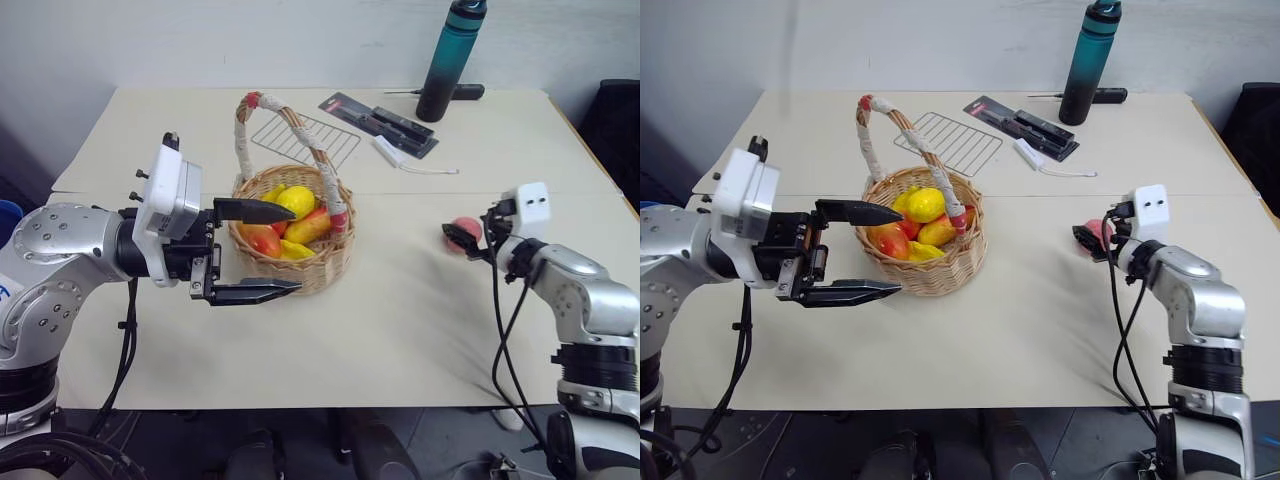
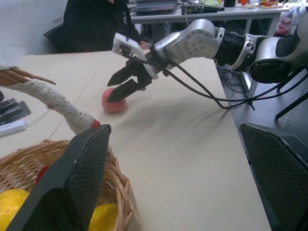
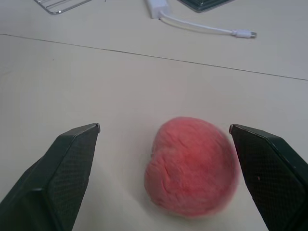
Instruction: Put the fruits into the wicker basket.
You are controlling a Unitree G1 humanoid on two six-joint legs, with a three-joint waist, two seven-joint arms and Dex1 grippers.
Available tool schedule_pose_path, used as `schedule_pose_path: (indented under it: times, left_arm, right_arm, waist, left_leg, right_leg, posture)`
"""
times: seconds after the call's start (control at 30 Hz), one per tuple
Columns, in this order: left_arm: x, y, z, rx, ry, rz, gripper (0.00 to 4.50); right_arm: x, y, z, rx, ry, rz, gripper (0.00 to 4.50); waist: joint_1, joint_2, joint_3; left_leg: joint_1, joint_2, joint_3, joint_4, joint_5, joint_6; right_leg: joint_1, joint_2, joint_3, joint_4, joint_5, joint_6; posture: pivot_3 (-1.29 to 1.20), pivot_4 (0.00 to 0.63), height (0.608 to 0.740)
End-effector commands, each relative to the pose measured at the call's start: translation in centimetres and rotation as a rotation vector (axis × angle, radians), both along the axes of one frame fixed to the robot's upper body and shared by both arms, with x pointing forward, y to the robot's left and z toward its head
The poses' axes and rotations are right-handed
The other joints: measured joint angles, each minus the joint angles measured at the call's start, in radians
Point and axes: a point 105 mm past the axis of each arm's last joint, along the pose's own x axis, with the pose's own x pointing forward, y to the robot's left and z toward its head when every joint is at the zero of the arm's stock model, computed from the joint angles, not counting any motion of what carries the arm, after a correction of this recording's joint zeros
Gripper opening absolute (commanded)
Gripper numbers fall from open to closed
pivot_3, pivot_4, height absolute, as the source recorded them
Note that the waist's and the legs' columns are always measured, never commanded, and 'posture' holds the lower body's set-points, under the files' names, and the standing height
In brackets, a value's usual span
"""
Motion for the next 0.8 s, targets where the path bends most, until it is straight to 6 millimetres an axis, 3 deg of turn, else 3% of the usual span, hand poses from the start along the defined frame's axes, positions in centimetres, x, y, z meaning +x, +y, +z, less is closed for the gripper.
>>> schedule_pose_path:
  times: [0.03, 0.13, 0.33, 0.43, 0.7, 0.8]
  left_arm:
    - [-0.2, -0.2, 0.6, -0.006, -0.039, -0.013, 4.50]
    - [-0.3, -0.1, 0.8, 0.000, -0.043, -0.013, 4.50]
    - [-0.1, 0.1, 1.1, -0.004, -0.053, 0.003, 4.50]
    - [-0.1, 0.2, 1.1, -0.001, -0.053, 0.010, 4.50]
    - [0.0, 1.9, 1.5, 0.000, -0.048, 0.096, 4.50]
    - [-0.3, 2.6, 1.9, -0.013, -0.040, 0.119, 4.50]
  right_arm:
    - [0.8, 0.2, -0.7, -0.028, 0.005, -0.007, 4.46]
    - [1.5, 0.0, -1.3, -0.022, 0.012, -0.024, 3.88]
    - [1.0, 0.3, -1.6, -0.054, 0.001, 0.031, 1.89]
    - [0.7, 0.2, -1.1, -0.080, -0.020, 0.055, 1.65]
    - [-2.3, 5.9, 8.0, -0.023, -0.215, 0.432, 1.65]
    - [-2.5, 10.4, 12.0, 0.081, -0.259, 0.591, 1.65]
  waist:
    - [-0.001, 0.000, 0.000]
    - [-0.002, -0.002, -0.001]
    - [-0.006, -0.002, -0.001]
    - [-0.006, -0.002, -0.001]
    - [-0.006, 0.001, 0.001]
    - [-0.015, 0.001, 0.001]
  left_leg:
    - [0.000, 0.000, 0.000, 0.000, 0.000, 0.000]
    - [0.000, 0.000, 0.001, 0.000, 0.000, 0.000]
    - [0.001, 0.000, 0.001, 0.001, 0.000, 0.000]
    - [0.001, 0.000, 0.000, 0.000, 0.000, 0.000]
    - [0.001, 0.001, 0.001, 0.000, 0.000, 0.000]
    - [0.001, 0.001, 0.001, 0.001, 0.000, 0.000]
  right_leg:
    - [0.000, 0.000, 0.000, 0.000, 0.000, 0.000]
    - [0.000, 0.000, 0.000, -0.001, 0.000, 0.001]
    - [0.001, 0.000, 0.000, 0.000, 0.000, 0.001]
    - [0.001, 0.000, 0.000, 0.000, 0.000, 0.001]
    - [-0.001, 0.000, 0.000, 0.001, 0.000, 0.001]
    - [-0.001, 0.000, 0.000, 0.001, 0.000, 0.001]
  posture:
    - [0.00, 0.150, 0.740]
    - [0.00, 0.150, 0.740]
    - [0.00, 0.150, 0.740]
    - [0.00, 0.150, 0.740]
    - [0.00, 0.150, 0.740]
    - [0.00, 0.150, 0.740]
